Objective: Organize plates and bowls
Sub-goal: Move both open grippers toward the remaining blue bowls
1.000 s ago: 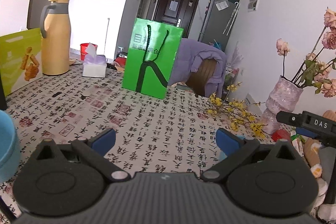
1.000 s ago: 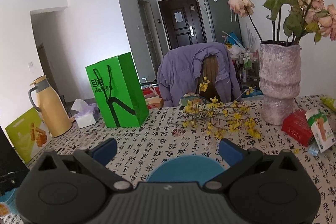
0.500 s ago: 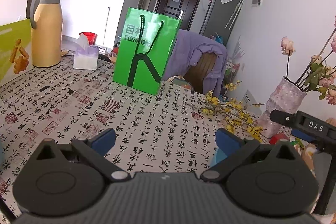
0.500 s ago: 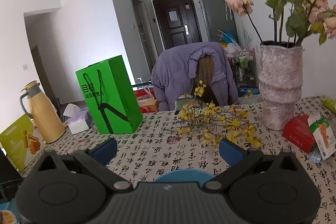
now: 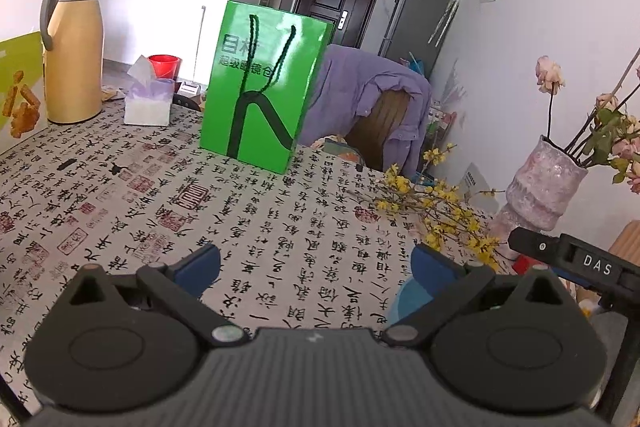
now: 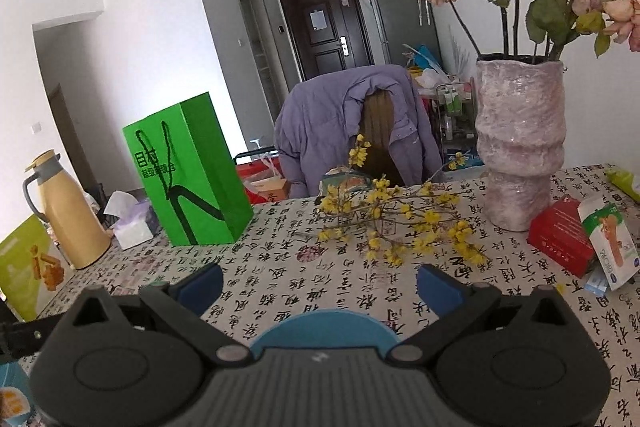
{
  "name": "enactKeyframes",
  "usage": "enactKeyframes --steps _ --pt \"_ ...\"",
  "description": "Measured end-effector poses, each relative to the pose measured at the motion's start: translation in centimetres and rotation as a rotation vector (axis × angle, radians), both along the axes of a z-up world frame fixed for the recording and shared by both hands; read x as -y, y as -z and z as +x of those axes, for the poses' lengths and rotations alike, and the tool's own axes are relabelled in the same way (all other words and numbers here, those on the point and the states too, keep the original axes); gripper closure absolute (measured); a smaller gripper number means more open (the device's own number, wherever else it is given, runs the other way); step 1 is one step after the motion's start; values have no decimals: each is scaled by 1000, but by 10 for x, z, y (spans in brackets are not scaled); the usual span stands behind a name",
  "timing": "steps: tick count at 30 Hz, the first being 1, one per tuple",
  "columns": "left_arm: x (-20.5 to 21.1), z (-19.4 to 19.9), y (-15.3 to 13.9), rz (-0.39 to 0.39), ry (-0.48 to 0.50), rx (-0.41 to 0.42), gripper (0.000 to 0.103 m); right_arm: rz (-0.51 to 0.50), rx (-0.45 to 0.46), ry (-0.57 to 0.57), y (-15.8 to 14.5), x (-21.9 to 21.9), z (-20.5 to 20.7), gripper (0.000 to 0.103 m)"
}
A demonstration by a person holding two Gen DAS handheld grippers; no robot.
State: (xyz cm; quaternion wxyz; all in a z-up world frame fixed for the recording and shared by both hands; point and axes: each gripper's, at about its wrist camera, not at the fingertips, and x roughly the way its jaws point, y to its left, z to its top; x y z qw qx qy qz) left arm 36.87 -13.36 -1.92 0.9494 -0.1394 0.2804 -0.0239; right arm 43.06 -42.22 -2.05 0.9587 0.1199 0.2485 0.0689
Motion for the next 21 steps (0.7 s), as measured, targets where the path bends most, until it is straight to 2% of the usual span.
enactKeyframes --steps 11,21 --pt "18 5 1 -2 14 -27 0 9 -9 9 1 9 -1 0" --pt "25 12 5 -14 -28 -32 0 23 -56 25 9 14 6 0"
